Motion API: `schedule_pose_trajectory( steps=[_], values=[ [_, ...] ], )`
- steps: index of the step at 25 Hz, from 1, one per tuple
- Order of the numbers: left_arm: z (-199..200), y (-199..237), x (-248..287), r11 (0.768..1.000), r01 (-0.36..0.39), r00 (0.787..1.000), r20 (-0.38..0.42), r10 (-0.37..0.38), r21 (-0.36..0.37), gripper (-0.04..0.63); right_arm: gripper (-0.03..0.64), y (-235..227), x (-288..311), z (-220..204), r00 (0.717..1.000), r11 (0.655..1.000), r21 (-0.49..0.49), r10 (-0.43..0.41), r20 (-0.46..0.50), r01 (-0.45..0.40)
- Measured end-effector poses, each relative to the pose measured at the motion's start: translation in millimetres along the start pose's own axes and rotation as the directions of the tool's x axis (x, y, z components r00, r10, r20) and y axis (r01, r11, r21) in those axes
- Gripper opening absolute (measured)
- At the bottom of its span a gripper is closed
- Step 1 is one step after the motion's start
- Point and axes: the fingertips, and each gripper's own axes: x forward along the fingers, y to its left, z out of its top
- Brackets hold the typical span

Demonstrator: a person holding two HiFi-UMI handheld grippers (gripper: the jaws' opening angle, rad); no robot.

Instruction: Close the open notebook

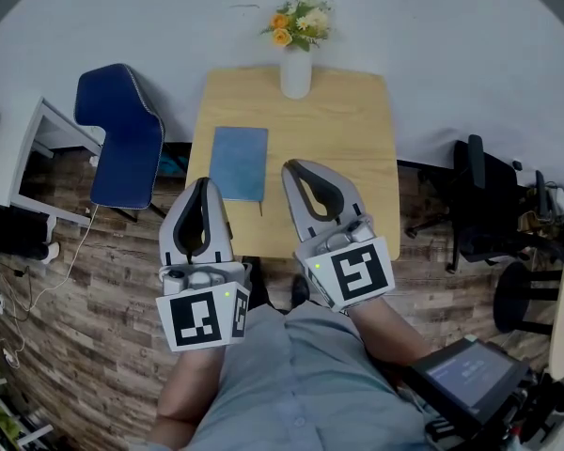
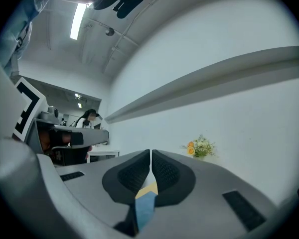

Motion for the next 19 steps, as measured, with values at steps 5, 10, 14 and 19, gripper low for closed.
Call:
schedule_pose_trajectory(
  steps=[5,10,14,19],
  values=[
    [-3.5,-1.5,-1.5,1.0,0.0,1.0,-0.007,0.0,-0.001,0.021,0.051,-1.4,-0.7,0.5,1.0,1.0,0.002,-0.003,0.011,0.003],
    [-4.3,-3.3,-1.2,1.0,0.002,1.0,-0.011,-0.002,0.0,0.02,0.051,-1.1,-1.9,-2.9,1.0,1.0,0.002,0.001,-0.005,-0.001],
    [-4.8,-5.4,-1.8,1.0,0.004,1.0,-0.012,-0.004,0.002,0.021,0.051,-1.7,-3.3,-2.7,1.0,1.0,0.002,0.001,-0.002,-0.001],
    [-6.4,-7.0,-0.6,1.0,0.005,1.0,-0.013,-0.005,0.003,0.021,0.051,-3.2,-3.0,-2.9,1.0,1.0,0.001,0.004,0.001,-0.004]
  ],
)
